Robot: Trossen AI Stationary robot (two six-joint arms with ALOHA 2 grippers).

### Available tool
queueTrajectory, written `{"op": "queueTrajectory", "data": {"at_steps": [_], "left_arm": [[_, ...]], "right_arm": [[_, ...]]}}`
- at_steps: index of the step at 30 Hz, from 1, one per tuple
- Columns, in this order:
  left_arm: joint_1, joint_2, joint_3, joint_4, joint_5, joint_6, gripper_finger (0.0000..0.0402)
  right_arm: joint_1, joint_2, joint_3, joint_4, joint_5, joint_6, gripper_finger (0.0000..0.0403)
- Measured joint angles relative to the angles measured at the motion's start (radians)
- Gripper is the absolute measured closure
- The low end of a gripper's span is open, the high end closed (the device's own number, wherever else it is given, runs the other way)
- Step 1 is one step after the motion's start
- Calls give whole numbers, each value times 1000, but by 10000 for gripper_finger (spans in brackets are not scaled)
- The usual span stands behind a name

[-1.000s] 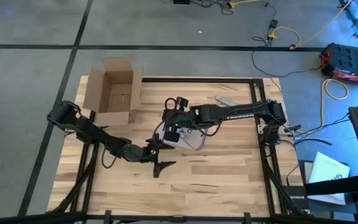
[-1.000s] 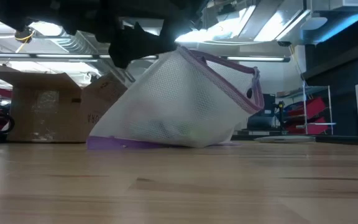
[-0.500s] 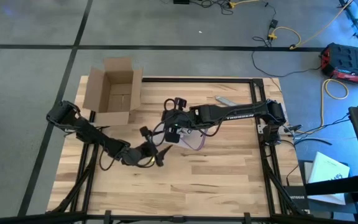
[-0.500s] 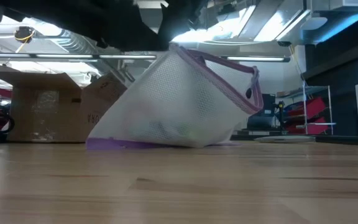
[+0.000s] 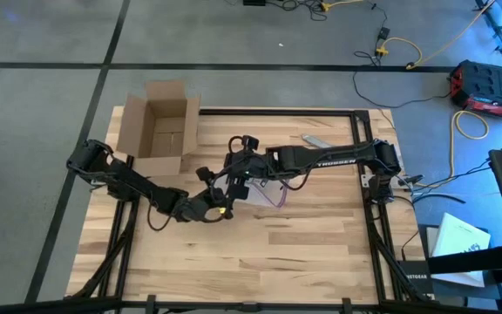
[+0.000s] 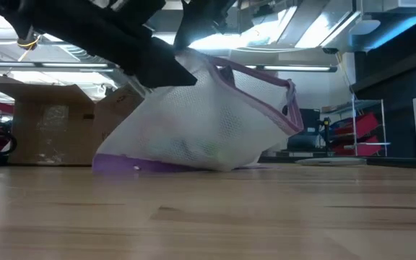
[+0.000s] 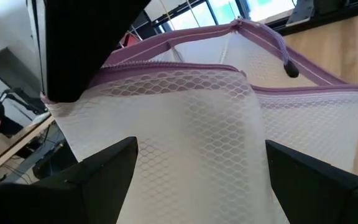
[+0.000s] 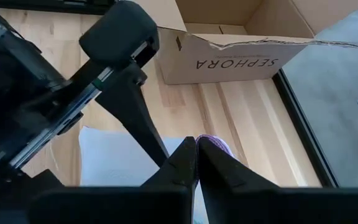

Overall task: Unpack boxes
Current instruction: Close the zip bag

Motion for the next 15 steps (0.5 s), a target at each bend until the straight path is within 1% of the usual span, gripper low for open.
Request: {"op": "queueTrajectory", "data": {"at_steps": [3,7,10,13,15], "left_arm": [[9,0,0,-11,10,-13,74],[20,0,0,-60,20,-99,75],[24,0,0,-91,22,-144,85],[24,0,0,-118,22,-142,108],[24,0,0,-128,21,-134,138]], "right_arm": [[0,0,0,0,0,0,403],[0,1,0,-1,0,1,403],[0,1,0,0,0,1,403],[0,1,0,1,0,1,403],[1,1,0,3,0,1,403]]}}
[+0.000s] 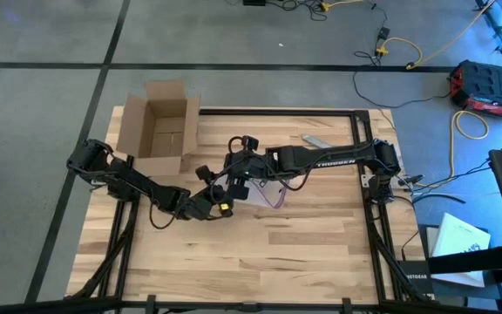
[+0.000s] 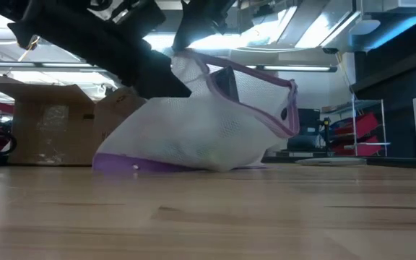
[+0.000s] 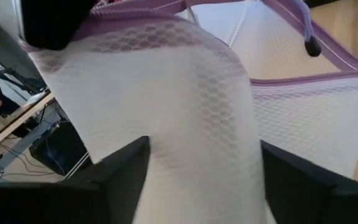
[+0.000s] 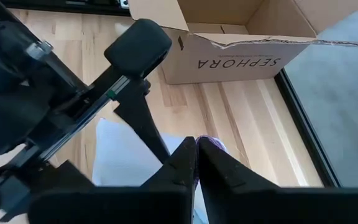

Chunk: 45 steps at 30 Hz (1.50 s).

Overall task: Unpack boxes
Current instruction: Close the zip bag

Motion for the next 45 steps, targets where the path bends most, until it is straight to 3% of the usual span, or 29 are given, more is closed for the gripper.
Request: {"op": "queueTrajectory", "data": {"at_steps": [9,11,18,24,31,34,37,45], "left_arm": [[7,0,0,-25,-1,-29,358],[7,0,0,-24,-2,-33,389],[7,0,0,-31,8,-32,400],[3,0,0,-31,9,-22,401],[-9,-6,0,-32,7,-19,401],[-9,-26,-1,-32,4,-17,401],[-9,-48,-1,-35,3,12,401],[-3,-130,-1,-54,3,82,401]], "right_arm": [[0,0,0,10,0,0,403],[0,0,0,9,-1,0,403],[0,-9,48,-106,4,-137,379],[0,-16,169,-320,23,-190,291],[9,-89,271,-711,-9,-142,195],[9,-149,195,-784,-23,-104,186],[8,-268,43,-709,-68,-87,187],[8,-797,-602,-299,-106,37,212]]}}
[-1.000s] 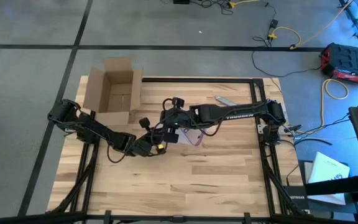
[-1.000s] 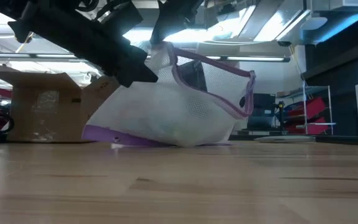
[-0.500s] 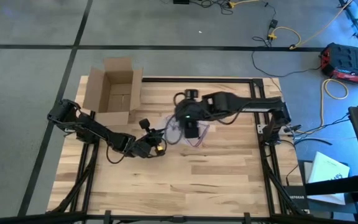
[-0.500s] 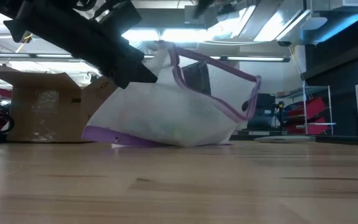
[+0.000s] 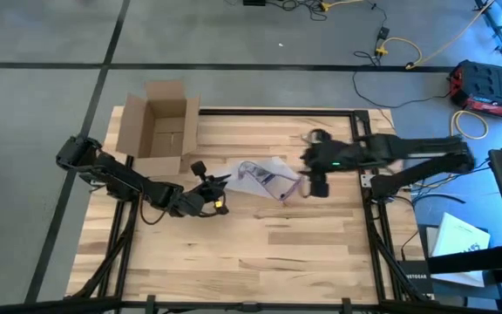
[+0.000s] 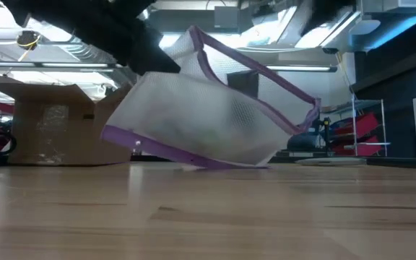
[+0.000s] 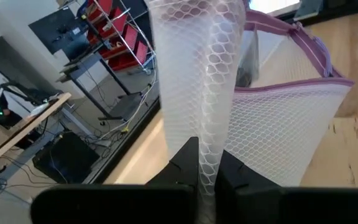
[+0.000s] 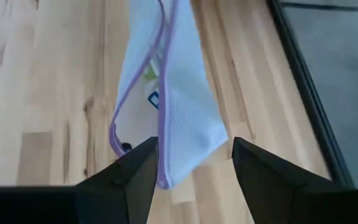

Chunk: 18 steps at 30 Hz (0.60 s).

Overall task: Unpack boxes
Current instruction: Close the zip bag

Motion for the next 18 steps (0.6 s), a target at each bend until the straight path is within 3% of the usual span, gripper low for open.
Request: {"op": "queueTrajectory", "data": {"at_steps": [6,12,15,18], "left_arm": [[22,-46,0,-10,2,5,401],[50,-71,0,-28,5,-1,401],[63,-73,0,-27,17,-13,401],[66,-74,0,-27,17,-26,401]], "right_arm": [[0,-214,-373,148,-70,-69,205],[-1,-232,-572,345,-65,-200,221],[-1,-214,-661,490,-25,-313,243],[-1,-193,-726,645,98,-379,256]]}}
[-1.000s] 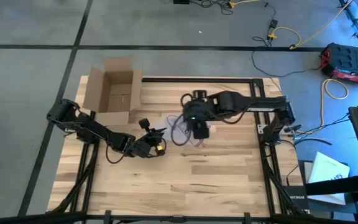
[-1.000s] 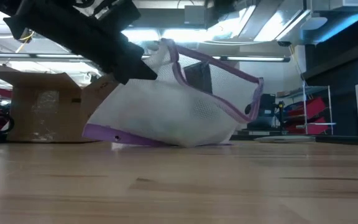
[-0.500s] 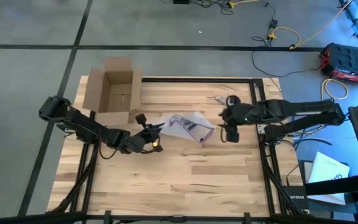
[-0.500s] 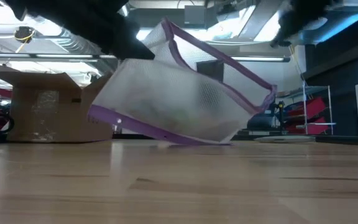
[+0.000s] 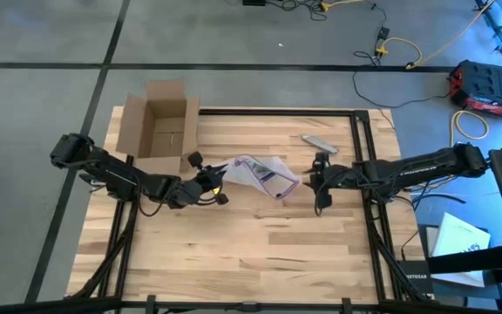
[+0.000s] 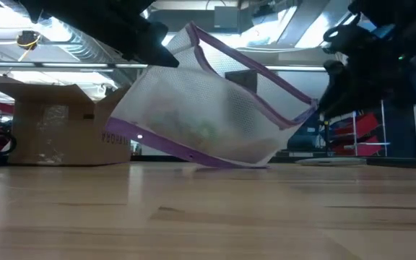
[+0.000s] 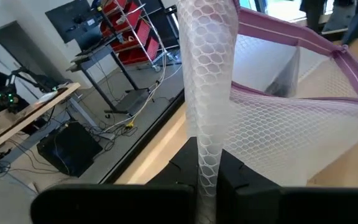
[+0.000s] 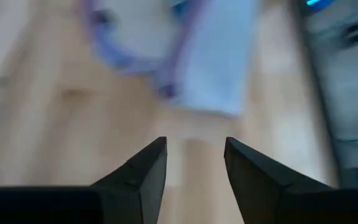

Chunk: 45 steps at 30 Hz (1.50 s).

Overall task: Unpack boxes
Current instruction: Close the zip bag

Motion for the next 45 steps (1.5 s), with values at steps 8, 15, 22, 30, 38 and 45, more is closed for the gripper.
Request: {"op": "queueTrajectory", "data": {"at_steps": [8,15,22,30,38,45], "left_arm": [[6,0,0,0,3,-16,401],[23,0,0,0,17,-22,401],[23,0,0,1,17,-36,401],[26,0,0,0,18,-48,401],[27,0,0,-2,34,-48,401],[27,0,0,-25,36,-25,399]], "right_arm": [[0,26,-63,130,-16,-23,239],[0,61,-70,173,-63,-20,214],[0,164,-68,332,-84,-19,212],[1,275,-68,503,-106,8,226],[1,281,-38,531,-104,30,318],[1,280,-30,535,-104,130,392]]}}
